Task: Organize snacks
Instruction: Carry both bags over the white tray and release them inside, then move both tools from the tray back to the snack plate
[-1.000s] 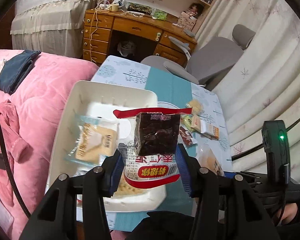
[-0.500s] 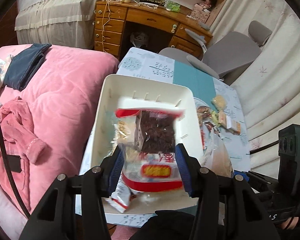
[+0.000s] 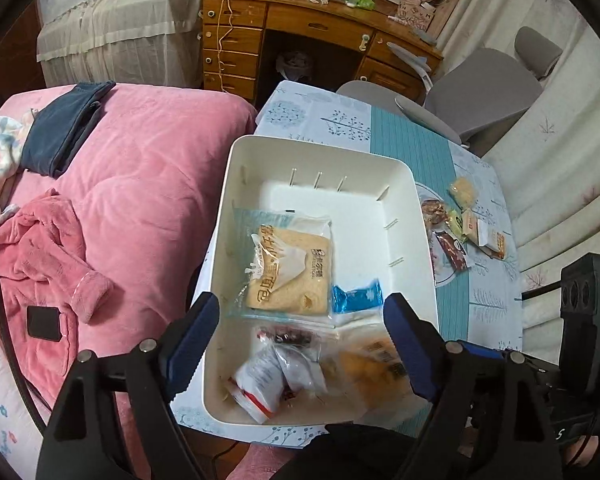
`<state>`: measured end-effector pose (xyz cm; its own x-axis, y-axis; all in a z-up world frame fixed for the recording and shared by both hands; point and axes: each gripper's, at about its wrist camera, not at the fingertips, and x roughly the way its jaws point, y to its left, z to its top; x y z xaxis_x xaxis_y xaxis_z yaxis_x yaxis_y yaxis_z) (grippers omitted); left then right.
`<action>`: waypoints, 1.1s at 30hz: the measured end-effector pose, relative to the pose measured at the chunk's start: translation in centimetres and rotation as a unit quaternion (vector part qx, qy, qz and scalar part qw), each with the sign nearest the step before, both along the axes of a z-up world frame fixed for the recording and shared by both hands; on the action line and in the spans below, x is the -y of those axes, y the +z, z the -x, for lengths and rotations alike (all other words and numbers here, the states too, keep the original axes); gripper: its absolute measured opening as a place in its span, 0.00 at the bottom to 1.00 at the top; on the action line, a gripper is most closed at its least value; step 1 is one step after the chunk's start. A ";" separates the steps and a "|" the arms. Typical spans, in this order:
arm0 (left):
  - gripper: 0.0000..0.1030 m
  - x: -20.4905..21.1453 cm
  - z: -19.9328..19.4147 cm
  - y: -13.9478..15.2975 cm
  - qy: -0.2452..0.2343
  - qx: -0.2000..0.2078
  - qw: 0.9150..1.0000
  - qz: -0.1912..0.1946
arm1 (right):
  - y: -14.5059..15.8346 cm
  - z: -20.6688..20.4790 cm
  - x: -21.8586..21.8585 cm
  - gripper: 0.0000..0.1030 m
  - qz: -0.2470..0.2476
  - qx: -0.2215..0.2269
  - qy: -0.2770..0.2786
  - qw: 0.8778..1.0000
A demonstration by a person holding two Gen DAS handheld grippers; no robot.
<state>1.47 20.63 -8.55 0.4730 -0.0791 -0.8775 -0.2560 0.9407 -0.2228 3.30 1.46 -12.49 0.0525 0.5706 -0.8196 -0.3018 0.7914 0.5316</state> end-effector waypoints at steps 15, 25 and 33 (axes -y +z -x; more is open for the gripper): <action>0.82 3.0 -0.7 0.5 -0.046 0.013 0.999 0.001 | 1.2 1.2 3.8 1.00 0.007 0.039 -0.066 0.997; 0.82 8.9 -3.2 1.5 -0.111 0.008 0.994 -0.003 | 2.2 1.6 9.1 0.99 0.060 0.094 -0.130 0.985; 0.82 14.3 -5.3 1.9 -0.147 0.002 0.989 0.006 | 2.5 1.3 13.9 0.96 0.088 0.118 -0.159 0.976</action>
<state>6.80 6.34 -6.68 0.4307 -0.2235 -0.8744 0.0296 0.9718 -0.2338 2.03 -12.46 -10.00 0.4028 0.3471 -0.8469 -0.1246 0.9375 0.3249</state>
